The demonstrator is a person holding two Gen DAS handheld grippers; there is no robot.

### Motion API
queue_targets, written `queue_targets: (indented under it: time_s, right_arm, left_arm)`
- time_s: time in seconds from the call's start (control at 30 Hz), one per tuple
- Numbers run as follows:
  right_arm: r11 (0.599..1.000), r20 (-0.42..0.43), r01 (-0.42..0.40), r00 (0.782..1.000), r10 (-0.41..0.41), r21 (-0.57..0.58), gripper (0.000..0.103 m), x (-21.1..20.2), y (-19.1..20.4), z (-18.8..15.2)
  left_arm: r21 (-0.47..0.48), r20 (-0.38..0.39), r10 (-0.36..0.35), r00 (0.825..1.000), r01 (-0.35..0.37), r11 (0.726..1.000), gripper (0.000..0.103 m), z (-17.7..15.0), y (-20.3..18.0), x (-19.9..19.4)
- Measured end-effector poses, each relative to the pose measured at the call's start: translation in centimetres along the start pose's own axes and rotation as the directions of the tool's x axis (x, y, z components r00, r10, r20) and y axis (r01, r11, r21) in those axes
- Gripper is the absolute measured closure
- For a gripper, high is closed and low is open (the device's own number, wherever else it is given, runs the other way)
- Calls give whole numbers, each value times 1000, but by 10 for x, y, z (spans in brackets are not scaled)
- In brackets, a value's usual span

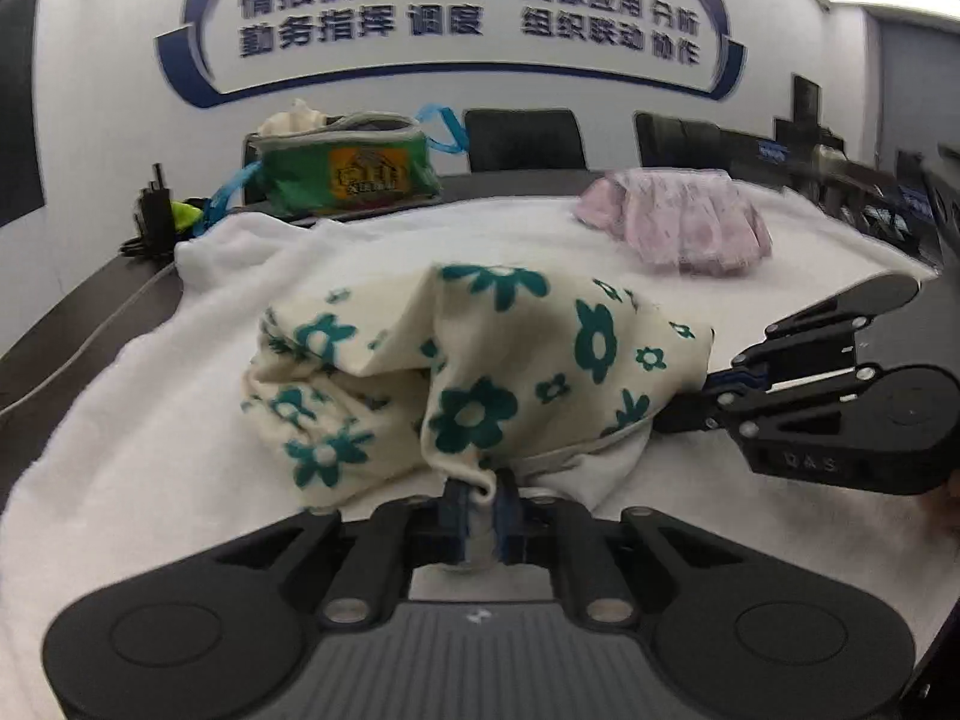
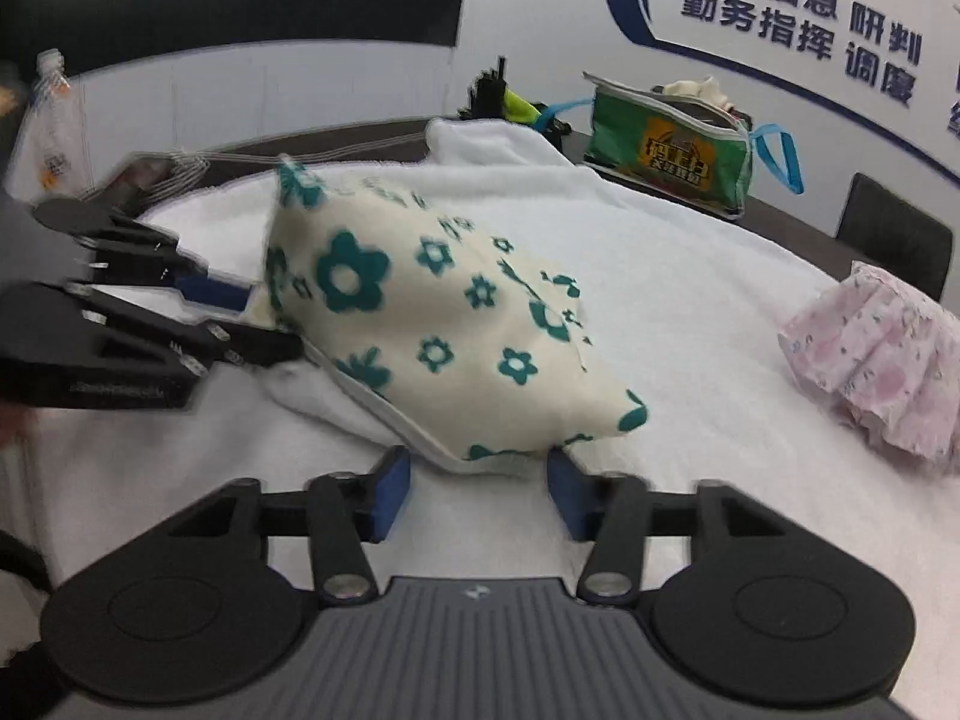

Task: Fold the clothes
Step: 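Grasp the cream teal-flower garment with both grippers and lift it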

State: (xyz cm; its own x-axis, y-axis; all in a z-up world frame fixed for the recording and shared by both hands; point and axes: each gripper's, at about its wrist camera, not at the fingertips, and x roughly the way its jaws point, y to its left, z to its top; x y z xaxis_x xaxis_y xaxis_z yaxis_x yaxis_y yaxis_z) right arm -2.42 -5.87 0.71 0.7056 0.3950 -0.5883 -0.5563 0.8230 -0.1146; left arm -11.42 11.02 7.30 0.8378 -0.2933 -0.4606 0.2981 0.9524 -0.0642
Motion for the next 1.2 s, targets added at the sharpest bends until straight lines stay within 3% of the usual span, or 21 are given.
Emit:
queue_targets:
  time_s: [0.07,0.1,0.17,0.23,0.27,0.33,0.4,0.43,0.47,0.53,0.6,0.67,0.73,0.83,0.93,1.0,1.07,1.1,1.13,1.2]
  right_arm:
    - [999,52,5,999,-7,45,99,-5,-3,8]
    - [998,116,7,993,-13,55,100,-23,-4,17]
    - [998,251,16,967,-33,67,100,-64,-6,37]
    - [996,386,14,922,-45,83,100,-119,-8,62]
    - [997,439,-2,898,-34,79,100,-145,-7,74]
    - [999,555,3,832,-21,34,100,-202,3,94]
    - [1000,606,14,795,-7,-6,100,-238,11,109]
    - [999,607,42,794,-23,-17,100,-247,13,116]
    - [996,593,89,803,-59,-22,100,-249,15,121]
    - [987,505,158,854,-125,-23,100,-227,13,123]
    - [983,366,178,918,-154,-34,100,-186,7,109]
    - [986,205,166,966,-156,-29,99,-137,1,83]
    - [991,79,134,988,-134,1,99,-98,-3,51]
    - [996,6,89,996,-89,23,97,-75,7,10]
    - [994,23,106,994,-106,16,95,-78,17,-6]
    - [991,28,133,991,-134,17,94,-78,12,-2]
    - [986,28,160,986,-162,46,84,-82,7,-7]
    - [984,26,164,986,-166,68,72,-83,4,-11]
    - [982,23,168,985,-170,90,64,-84,2,-15]
    - [980,27,153,987,-157,128,64,-82,-2,-20]
  left_arm:
    - [-27,14,-18,1000,18,999,97,8,4,-2]
    - [-38,31,-31,999,32,999,97,14,6,-7]
    - [-33,164,-93,982,100,994,97,46,10,-55]
    - [8,289,-128,949,131,991,97,74,8,-100]
    - [38,353,-157,922,153,987,97,89,6,-123]
    - [101,432,-200,879,174,980,97,108,0,-154]
    - [145,467,-193,863,140,979,96,119,-9,-169]
    - [144,452,-182,873,129,981,96,120,-11,-163]
    - [122,403,-178,898,140,983,95,114,-11,-147]
    - [75,300,-168,939,153,985,90,99,-10,-112]
    - [24,187,-100,977,98,995,87,58,-11,-69]
    - [-26,54,-54,997,55,998,86,17,-13,-35]
    - [-95,-10,-86,996,84,992,81,-8,-9,-28]
    - [-195,-46,-135,990,124,973,66,-35,-5,-26]
    - [-164,-21,-57,998,53,985,52,-22,-6,-16]
    - [-132,2,-7,1000,7,991,48,-1,-3,-3]
    - [-66,25,-10,1000,11,998,33,19,-6,2]
    - [-25,26,-15,1000,16,1000,22,28,-6,14]
    - [10,22,-18,1000,18,1000,20,35,-6,26]
    - [24,-31,-1,1000,1,1000,26,39,-3,49]
